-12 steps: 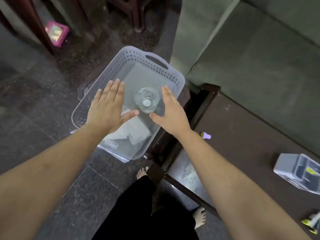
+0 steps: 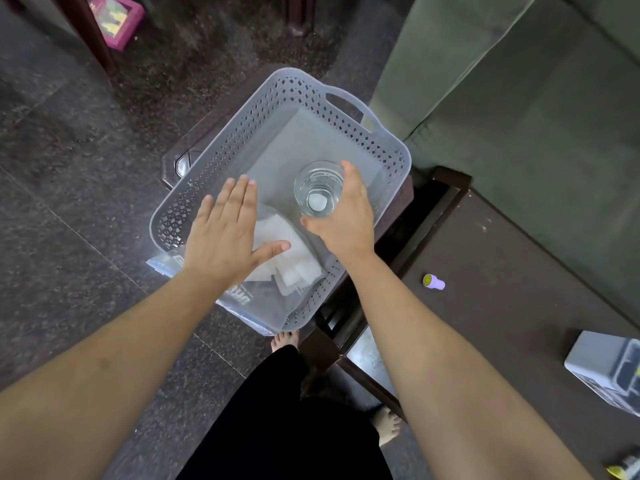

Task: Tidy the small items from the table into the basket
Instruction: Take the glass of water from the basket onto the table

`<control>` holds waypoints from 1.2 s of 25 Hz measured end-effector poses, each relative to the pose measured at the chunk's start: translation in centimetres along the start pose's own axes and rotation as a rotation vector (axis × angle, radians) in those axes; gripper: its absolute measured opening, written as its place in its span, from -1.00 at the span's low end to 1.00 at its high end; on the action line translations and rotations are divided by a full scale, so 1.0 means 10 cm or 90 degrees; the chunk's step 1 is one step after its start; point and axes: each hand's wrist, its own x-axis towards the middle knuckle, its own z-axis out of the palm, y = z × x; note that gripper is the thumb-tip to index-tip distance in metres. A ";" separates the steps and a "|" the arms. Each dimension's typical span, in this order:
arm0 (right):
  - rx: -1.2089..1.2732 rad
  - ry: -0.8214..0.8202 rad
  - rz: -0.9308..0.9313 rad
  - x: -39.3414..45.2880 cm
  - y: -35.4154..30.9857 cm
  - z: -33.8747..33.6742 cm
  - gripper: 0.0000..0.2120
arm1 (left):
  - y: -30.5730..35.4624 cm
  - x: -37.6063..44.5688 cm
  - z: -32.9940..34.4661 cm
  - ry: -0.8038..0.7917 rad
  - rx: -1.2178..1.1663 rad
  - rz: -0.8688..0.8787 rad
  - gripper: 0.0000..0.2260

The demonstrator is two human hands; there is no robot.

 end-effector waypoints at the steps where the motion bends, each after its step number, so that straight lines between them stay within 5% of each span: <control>1: 0.015 0.013 -0.001 0.00 0.00 0.01 -0.06 | -0.01 -0.01 -0.01 0.001 0.000 -0.005 -0.02; 14: 0.113 0.074 -0.064 -0.50 0.29 -1.12 -0.20 | 1.06 -0.14 -0.15 0.058 -0.025 0.095 -0.02; 23: 0.113 0.160 0.058 -1.22 1.98 -2.15 -0.28 | 2.77 -0.31 0.35 0.015 -0.038 0.260 -0.02; 30: 0.143 0.250 0.162 -1.53 3.32 -2.28 -0.29 | 3.76 -0.37 1.02 -0.043 -0.025 0.271 -0.04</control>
